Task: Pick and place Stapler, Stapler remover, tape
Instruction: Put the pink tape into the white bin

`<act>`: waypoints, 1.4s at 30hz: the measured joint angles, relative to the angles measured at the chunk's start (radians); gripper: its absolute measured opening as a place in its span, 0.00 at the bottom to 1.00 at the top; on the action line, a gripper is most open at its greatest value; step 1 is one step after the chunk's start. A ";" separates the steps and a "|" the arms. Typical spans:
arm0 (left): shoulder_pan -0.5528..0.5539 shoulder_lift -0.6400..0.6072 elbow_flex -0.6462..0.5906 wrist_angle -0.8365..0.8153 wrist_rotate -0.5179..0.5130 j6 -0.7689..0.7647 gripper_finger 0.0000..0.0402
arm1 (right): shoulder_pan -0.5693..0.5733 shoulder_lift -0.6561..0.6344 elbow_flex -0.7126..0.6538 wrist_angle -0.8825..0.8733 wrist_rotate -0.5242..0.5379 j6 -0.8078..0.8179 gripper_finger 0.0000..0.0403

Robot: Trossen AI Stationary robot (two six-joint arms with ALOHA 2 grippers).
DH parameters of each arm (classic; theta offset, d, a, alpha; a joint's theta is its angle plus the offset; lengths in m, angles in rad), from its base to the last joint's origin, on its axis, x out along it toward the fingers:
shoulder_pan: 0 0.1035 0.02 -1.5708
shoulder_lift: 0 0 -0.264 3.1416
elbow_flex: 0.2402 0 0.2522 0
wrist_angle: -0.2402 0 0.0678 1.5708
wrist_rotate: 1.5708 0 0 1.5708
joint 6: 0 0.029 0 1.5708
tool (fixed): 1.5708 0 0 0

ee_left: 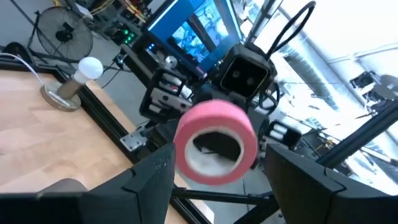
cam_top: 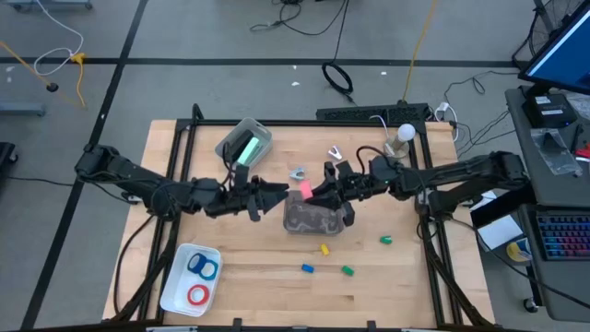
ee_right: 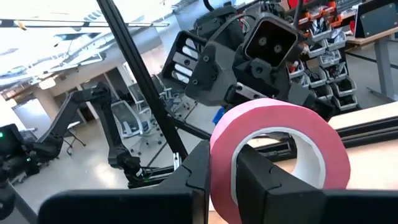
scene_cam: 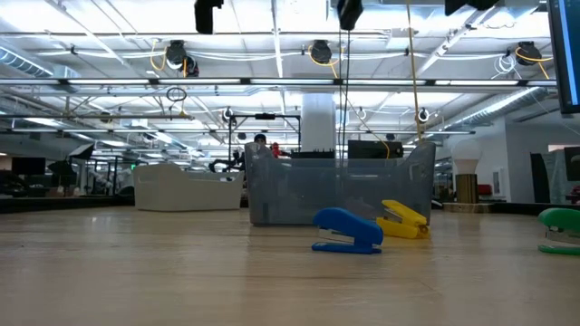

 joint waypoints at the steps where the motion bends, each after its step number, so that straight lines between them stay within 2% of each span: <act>1: 0.003 0.000 0.000 0.000 0.000 -0.003 0.61 | 0.000 0.011 0.000 0.010 0.000 0.003 0.08; 6: 0.015 0.000 0.000 0.001 0.000 -0.007 0.61 | -0.008 0.066 0.004 0.065 0.004 0.000 0.08; 22: 0.044 0.000 0.000 -0.019 0.000 -0.011 0.61 | -0.053 0.178 0.121 0.040 0.028 -0.084 0.08; 29: 0.083 0.000 0.000 -0.025 0.078 -0.018 0.61 | -0.056 0.209 0.151 -0.002 0.027 -0.121 0.08; 33: 0.103 0.000 0.000 -0.032 0.091 -0.022 0.51 | -0.060 0.206 0.157 -0.016 0.027 -0.125 0.08; 38: 0.125 0.000 -0.002 -0.040 0.094 -0.021 0.26 | -0.061 0.206 0.158 -0.042 0.032 -0.140 0.08; 40: 0.134 0.000 -0.002 -0.036 0.107 -0.010 0.16 | -0.061 0.206 0.158 -0.043 0.032 -0.138 0.12; 42: 0.141 0.000 -0.002 -0.038 0.122 0.009 0.15 | -0.061 0.205 0.158 -0.049 0.031 -0.138 0.17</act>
